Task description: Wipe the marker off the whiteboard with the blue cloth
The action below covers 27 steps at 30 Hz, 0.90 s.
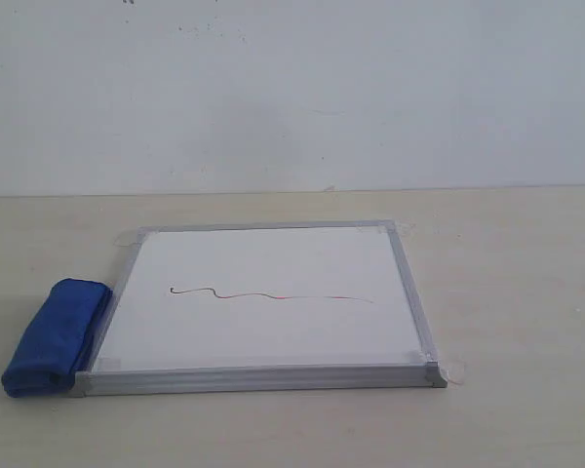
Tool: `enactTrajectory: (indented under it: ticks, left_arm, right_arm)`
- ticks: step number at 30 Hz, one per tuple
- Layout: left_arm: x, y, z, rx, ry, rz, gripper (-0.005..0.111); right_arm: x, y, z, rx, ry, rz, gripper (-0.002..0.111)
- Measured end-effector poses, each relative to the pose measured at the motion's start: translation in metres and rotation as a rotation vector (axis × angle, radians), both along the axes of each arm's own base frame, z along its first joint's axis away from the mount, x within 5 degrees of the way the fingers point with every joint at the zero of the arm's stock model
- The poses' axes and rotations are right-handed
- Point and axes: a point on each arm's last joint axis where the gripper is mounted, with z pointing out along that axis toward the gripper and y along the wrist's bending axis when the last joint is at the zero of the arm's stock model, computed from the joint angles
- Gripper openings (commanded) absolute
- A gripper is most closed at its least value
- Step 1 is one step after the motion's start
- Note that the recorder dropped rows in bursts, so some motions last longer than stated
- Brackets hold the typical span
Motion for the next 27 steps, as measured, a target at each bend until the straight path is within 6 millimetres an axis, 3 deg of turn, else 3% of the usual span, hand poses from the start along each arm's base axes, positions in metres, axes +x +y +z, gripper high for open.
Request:
enactTrajectory:
  ticks: [11, 20, 23, 27]
  left_arm:
    - [0.001, 0.000, 0.002, 0.000, -0.026, -0.002, 0.004]
    - [-0.009, -0.002, 0.074, -0.097, -0.343, -0.018, 0.004]
    - [-0.012, -0.002, 0.086, -0.112, -0.409, -0.021, 0.004]
    - [-0.013, -0.002, 0.088, -0.119, -0.427, -0.022, 0.004]
  right_arm:
    - [0.000, 0.000, 0.000, 0.000, 0.000, 0.000, 0.000]
    - [0.000, 0.000, 0.000, 0.000, 0.000, 0.000, 0.000]
    - [0.000, 0.000, 0.000, 0.000, 0.000, 0.000, 0.000]
    - [0.000, 0.000, 0.000, 0.000, 0.000, 0.000, 0.000]
